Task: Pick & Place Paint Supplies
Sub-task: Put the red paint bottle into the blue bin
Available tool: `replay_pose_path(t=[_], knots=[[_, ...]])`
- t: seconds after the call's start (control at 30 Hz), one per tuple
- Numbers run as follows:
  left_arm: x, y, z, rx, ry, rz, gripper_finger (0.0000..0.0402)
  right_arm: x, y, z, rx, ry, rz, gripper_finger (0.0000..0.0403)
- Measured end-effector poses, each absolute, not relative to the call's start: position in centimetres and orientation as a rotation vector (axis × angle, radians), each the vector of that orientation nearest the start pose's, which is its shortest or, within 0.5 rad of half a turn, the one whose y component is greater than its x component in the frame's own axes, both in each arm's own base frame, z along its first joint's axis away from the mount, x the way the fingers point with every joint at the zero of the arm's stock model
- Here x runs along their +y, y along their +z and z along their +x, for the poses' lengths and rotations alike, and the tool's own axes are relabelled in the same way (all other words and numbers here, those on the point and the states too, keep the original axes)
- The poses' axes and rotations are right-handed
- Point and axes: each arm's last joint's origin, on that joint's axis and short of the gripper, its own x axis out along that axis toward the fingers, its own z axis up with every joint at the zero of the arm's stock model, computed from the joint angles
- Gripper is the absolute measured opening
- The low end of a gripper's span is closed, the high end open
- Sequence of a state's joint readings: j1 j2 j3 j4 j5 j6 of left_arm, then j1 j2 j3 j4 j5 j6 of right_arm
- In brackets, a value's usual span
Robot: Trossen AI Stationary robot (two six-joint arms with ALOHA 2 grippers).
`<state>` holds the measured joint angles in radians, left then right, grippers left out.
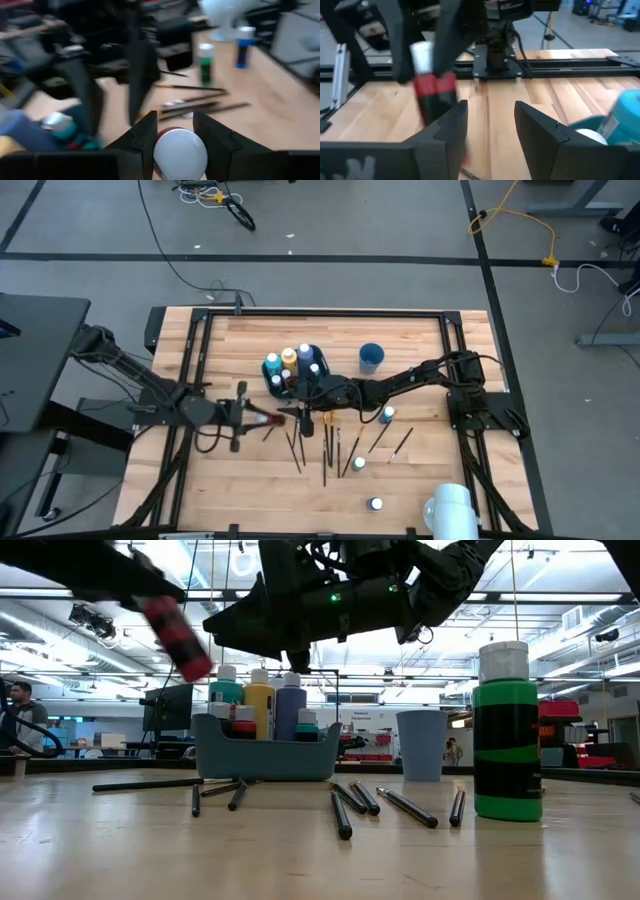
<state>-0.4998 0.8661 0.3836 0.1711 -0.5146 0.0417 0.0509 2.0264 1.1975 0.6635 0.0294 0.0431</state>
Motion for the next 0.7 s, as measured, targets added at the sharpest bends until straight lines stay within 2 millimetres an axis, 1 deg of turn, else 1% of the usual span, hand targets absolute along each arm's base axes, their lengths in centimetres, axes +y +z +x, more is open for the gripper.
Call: replay_pose_path(t=[0.07, 0.13, 0.2, 0.27, 0.37, 0.47, 0.53, 0.7], knots=[[-6.5, 21.4, 17.6, 0.275, 0.084, 0.201, 0.0120, 1.9, 18.5, 43.9, 0.201, -0.005, 0.031, 0.0165], [-5.5, 21.0, 18.4, 0.288, 0.167, 0.202, 0.0120, 1.2, 18.9, 43.4, 0.277, -0.016, 0.001, 0.0165], [-4.4, 20.9, 18.9, 0.294, 0.242, 0.211, 0.0123, 0.6, 19.7, 42.4, 0.381, -0.033, -0.035, 0.0165], [-3.5, 20.5, 19.3, 0.319, 0.272, 0.207, 0.0127, 0.3, 20.5, 41.2, 0.489, -0.068, -0.055, 0.0165], [-2.3, 19.7, 20.0, 0.361, 0.293, 0.138, 0.0123, -0.2, 22.2, 39.4, 0.589, -0.152, -0.065, 0.0165], [-1.3, 19.0, 20.4, 0.399, 0.301, 0.088, 0.0120, -0.5, 23.5, 38.1, 0.632, -0.207, -0.092, 0.0165], [-1.0, 18.6, 20.7, 0.421, 0.283, 0.059, 0.0120, -0.4, 24.2, 37.6, 0.628, -0.209, -0.089, 0.0165], [-0.2, 17.4, 21.0, 0.491, 0.306, 0.037, 0.0131, -0.3, 25.0, 37.4, 0.603, -0.199, -0.105, 0.0165]])
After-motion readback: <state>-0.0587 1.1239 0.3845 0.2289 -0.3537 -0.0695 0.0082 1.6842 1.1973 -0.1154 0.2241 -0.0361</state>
